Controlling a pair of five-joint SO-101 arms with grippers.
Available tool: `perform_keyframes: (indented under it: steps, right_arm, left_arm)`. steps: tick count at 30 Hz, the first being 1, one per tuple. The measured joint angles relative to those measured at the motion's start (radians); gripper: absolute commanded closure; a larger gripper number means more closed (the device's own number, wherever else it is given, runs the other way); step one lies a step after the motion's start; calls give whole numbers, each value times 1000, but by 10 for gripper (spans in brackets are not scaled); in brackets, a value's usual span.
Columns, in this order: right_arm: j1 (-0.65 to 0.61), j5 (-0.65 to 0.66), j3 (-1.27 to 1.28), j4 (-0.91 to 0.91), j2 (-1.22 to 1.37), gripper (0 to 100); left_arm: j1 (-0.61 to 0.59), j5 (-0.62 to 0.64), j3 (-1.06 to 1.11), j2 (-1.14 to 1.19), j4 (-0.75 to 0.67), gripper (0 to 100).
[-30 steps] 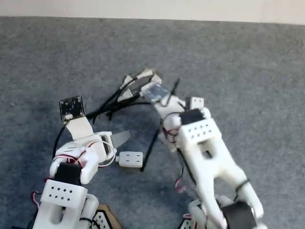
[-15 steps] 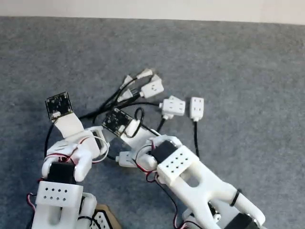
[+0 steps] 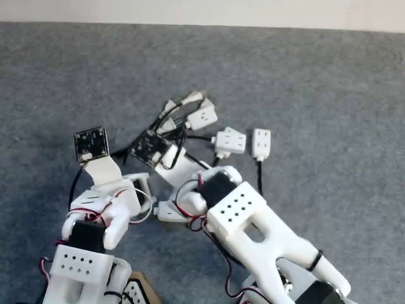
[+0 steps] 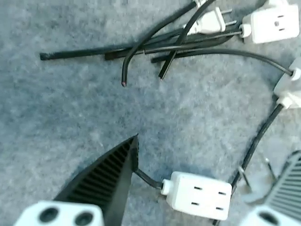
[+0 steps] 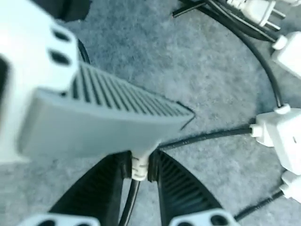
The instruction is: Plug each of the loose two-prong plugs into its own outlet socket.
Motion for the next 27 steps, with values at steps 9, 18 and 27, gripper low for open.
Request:
perform_keyframes:
  steps: [9,18,27]
  right_arm:
    - [57,14,-176,132,-2,993]
    - [68,14,-204,189,-2,993]
    - [75,14,-218,269,-2,993]
  left_arm:
    - [0,0,0,2,-2,568]
    - [0,0,2,2,2,568]
    - [-78,0,5,14,-31,568]
